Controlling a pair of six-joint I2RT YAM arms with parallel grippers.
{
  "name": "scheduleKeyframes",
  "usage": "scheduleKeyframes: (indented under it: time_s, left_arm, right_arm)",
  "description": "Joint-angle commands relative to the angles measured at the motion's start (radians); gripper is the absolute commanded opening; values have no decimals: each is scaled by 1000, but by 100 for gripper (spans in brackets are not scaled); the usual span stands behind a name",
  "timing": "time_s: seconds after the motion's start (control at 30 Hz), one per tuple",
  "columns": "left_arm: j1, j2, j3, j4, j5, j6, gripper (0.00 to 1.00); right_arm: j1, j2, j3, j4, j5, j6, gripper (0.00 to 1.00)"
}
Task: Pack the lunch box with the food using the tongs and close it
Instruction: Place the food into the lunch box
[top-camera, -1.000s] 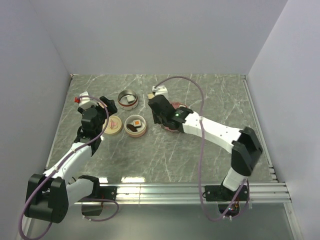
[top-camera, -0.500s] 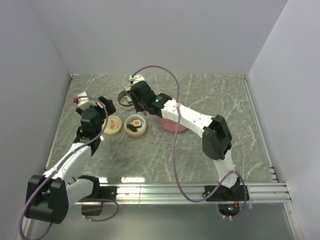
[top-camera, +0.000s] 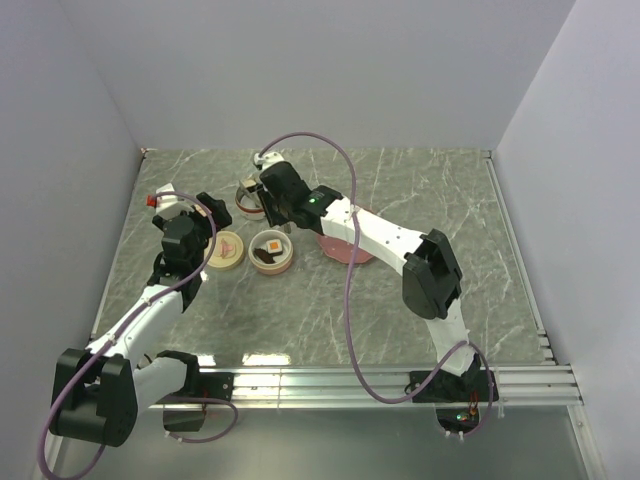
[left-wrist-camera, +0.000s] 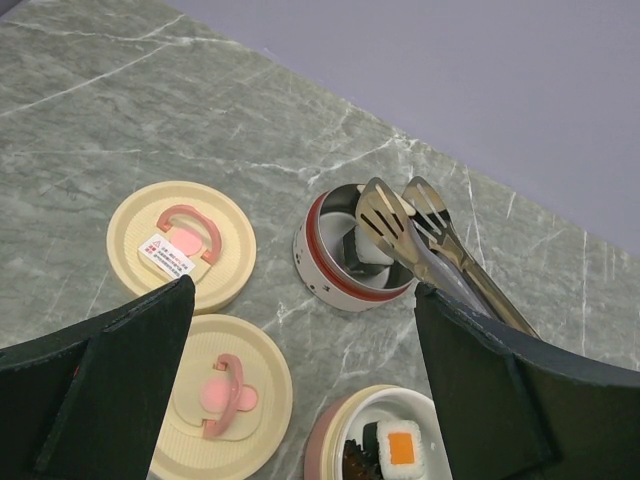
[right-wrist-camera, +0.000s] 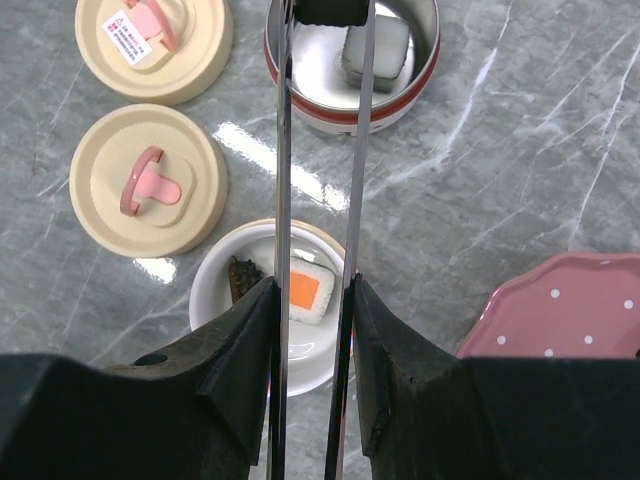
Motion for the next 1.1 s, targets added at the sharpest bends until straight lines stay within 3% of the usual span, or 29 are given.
scheduleKeyframes:
  time_s: [0.0, 0.67, 1.07]
  left_arm:
    - [2, -13, 9, 26, 13, -5, 98]
    - [4, -7, 9, 29, 15, -7, 98]
    - [4, -3, 10, 29, 23, -5, 98]
  right_arm:
    - [8, 5, 29, 17, -6, -5, 17]
    - [11, 79, 88, -7, -18, -19, 21]
    - [9, 48, 74, 11, -8, -22, 45]
